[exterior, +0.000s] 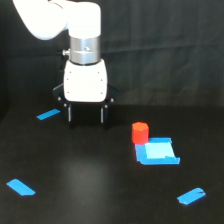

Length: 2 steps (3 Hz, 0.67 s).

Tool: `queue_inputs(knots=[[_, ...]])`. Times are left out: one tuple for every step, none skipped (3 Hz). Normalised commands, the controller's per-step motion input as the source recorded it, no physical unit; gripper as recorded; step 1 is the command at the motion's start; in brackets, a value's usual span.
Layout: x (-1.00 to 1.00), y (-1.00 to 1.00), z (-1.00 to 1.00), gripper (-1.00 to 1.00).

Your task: Pick up the red object from the table

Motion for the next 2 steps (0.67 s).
queue_inputs(knots=[[1.00, -0.10, -0.18, 0.97], [0.89, -0.30, -0.12, 1.00]])
